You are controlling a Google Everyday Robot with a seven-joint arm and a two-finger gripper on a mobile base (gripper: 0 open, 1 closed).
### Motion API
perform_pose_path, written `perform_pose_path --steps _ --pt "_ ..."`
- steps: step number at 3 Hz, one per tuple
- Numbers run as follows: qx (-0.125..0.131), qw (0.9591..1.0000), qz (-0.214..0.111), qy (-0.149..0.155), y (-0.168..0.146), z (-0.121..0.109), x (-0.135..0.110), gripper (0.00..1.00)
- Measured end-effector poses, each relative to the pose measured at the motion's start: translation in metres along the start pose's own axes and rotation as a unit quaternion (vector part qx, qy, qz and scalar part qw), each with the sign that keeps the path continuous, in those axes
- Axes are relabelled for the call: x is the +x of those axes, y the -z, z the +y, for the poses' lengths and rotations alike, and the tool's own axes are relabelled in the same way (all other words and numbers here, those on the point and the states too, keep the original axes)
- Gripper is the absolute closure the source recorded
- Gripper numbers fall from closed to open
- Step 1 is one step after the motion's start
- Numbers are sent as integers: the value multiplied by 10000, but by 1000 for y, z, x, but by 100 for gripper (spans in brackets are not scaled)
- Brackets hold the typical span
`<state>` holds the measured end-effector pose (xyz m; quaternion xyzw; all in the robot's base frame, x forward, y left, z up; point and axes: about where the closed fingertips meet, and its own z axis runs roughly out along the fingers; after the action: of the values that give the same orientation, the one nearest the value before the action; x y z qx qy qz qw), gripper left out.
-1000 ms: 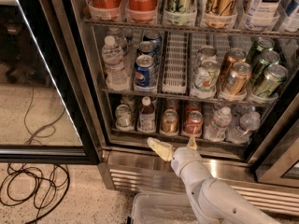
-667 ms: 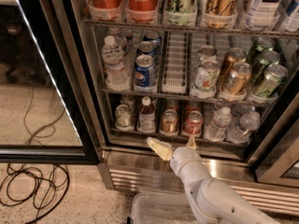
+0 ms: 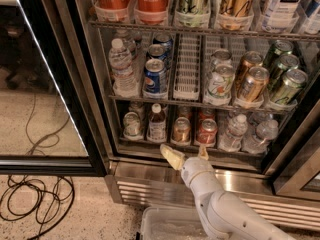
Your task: Pick orange can from bottom shelf of fridge
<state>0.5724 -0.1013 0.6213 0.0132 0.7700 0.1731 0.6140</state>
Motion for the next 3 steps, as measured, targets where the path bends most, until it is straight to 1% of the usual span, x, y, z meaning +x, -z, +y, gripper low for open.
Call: perform_pose_path --steps 1,2,3 --pt "49 9999 -43 94 -7 0 3 12" --pt "114 9995 -65 287 -15 2 5 28" --pt "202 9991 -109 344 -18 3 9 26"
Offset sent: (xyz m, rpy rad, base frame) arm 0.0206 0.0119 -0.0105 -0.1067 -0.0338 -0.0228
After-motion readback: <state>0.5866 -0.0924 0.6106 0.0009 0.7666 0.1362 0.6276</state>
